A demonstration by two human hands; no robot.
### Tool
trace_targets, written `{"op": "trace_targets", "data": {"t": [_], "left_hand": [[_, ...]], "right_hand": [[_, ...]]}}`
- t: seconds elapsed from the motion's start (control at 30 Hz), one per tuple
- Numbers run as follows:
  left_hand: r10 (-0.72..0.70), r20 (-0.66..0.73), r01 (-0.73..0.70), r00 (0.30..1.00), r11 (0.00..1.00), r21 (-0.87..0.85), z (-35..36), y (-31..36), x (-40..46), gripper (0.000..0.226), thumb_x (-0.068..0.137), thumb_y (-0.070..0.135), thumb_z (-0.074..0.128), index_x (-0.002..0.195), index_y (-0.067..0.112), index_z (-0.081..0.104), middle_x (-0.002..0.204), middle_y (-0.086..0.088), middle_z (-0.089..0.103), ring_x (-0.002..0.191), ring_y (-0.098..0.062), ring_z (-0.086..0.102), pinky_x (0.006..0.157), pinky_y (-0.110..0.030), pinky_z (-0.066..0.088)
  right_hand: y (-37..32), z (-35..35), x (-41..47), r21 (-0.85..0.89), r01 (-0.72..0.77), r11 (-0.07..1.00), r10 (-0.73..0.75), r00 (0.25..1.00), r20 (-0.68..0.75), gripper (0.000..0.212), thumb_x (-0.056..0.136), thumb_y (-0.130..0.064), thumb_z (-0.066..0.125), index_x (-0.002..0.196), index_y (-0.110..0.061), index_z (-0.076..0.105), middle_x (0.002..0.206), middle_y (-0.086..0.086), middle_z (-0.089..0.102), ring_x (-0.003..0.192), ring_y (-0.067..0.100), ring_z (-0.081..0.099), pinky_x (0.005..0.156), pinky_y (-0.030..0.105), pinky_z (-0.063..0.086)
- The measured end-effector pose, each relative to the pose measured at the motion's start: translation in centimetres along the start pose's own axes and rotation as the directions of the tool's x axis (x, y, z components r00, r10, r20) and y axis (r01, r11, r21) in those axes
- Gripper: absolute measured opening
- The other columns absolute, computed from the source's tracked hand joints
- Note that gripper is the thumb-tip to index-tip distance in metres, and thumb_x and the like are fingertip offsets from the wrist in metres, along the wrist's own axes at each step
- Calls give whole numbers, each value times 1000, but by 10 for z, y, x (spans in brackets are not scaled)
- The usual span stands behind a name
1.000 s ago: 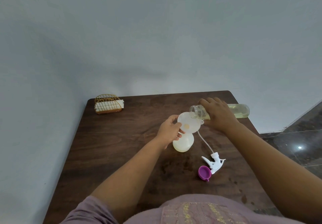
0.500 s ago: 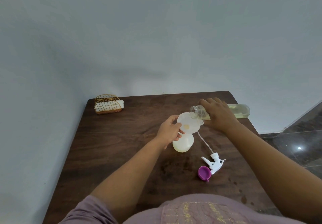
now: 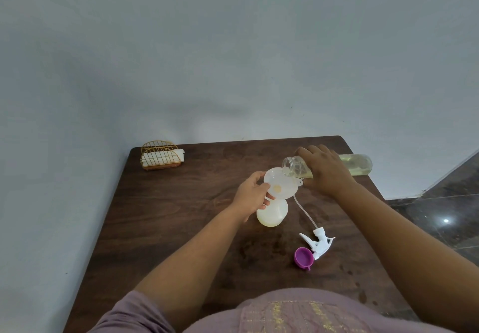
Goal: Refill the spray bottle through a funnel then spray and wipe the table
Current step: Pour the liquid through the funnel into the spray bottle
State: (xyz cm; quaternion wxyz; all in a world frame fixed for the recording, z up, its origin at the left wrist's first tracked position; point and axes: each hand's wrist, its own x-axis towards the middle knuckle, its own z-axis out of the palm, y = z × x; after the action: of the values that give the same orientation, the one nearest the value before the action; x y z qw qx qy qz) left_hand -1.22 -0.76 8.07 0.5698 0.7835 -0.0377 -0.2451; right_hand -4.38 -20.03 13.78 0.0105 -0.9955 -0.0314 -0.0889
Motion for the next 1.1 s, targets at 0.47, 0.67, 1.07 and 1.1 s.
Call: {"op": "trace_targets", "data": {"t": [0.47,0.67,1.07,1.1], "left_hand": [[2,6,-2,1000,1000,1,0,-1,0,31,100,22,48,130,28,50,106,-2,68,77,-14,65,75,-30,58],[4,2,-4,1000,1000,9,1,-1,1,31,100,23,48,131,27,50,107,-3,68,78,-15,65,75,-31,58],[2,8,-2,1000,1000,-11,0,-2,2,31,100,22,47,131,26,51,101,-5,70,75,-15,64,74,-31,57],[2,9,-2,1000,1000,-12,0,-2,2,31,100,22,47,131,27,51,101,-4,70,75,-15,64,74,-31,57]], "right_hand": [[0,1,0,2,1,1000,-1,1000,0,54,65,-24,80,113,-20,55,92,0,56,90,24,51,79,36,42],[0,1,0,-7,3,1000,-3,1000,4,54,66,-23,80,113,-20,55,94,0,58,92,25,52,79,35,42],[0,3,1,-26,5,1000,-5,1000,-3,53,64,-25,80,111,-20,55,92,0,57,89,25,52,76,35,41],[0,3,0,-27,5,1000,-5,1000,-5,53,64,-25,80,111,-20,55,92,0,57,88,25,52,75,35,41]]}}
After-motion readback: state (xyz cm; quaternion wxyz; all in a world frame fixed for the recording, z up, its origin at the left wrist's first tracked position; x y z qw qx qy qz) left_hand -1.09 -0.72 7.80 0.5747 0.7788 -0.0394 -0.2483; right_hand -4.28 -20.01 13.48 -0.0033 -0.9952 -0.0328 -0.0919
